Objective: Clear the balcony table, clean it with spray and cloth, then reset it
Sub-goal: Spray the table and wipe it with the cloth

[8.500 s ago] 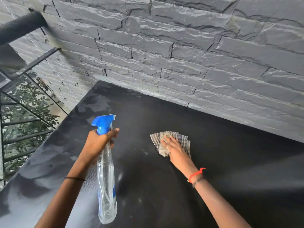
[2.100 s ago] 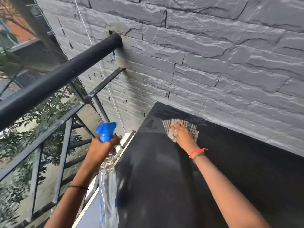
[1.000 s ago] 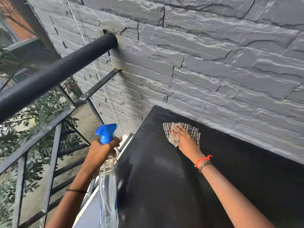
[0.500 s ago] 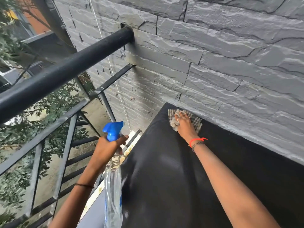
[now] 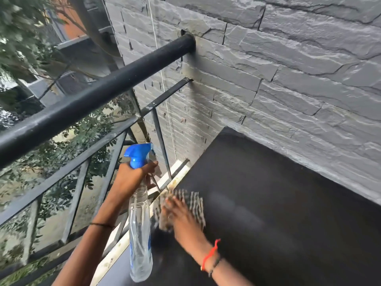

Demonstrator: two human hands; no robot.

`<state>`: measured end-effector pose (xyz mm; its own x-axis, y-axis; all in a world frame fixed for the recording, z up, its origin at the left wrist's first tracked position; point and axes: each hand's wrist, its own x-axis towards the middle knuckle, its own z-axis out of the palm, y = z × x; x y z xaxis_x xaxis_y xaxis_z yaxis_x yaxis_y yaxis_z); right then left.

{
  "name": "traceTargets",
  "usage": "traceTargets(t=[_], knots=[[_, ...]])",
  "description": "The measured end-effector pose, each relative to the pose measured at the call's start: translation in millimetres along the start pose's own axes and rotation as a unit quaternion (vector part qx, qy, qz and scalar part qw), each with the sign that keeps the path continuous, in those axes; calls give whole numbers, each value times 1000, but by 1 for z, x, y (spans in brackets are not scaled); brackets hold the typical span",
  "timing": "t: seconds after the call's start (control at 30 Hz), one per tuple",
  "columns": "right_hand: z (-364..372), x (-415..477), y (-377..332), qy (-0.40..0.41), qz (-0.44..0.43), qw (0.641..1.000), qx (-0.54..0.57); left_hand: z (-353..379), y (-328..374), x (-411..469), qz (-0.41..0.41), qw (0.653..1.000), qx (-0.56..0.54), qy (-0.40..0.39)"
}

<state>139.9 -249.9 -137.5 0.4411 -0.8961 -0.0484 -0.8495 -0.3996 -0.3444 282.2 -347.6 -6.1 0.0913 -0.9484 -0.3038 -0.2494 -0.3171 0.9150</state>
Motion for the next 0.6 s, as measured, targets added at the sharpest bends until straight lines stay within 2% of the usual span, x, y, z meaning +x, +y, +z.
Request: traceTargets(t=[0.03,0.13,0.3,0.4,0.47,0.6], knots=[[5,-15,-11,-37,-8,999,-24,-2,1,-3,4,1000,-1,8],[19,-61,-31,-72,-16,997,-30,-13,1,-20,15,1000,-7,17],[19,-119,-27,-23,39,999,-5,-25,-5,-46,6,1000,-15,19],[22,-149,-39,-39,72,997,1,-33,-12,-66,9,999,-29,12],[27,-169,-57,-38,70,997,-4,-41,-17,-85,15,999,-35,4],[37,-202,-85,-86,61,994,-35,-52,-27,-114,24,999,-36,-5]])
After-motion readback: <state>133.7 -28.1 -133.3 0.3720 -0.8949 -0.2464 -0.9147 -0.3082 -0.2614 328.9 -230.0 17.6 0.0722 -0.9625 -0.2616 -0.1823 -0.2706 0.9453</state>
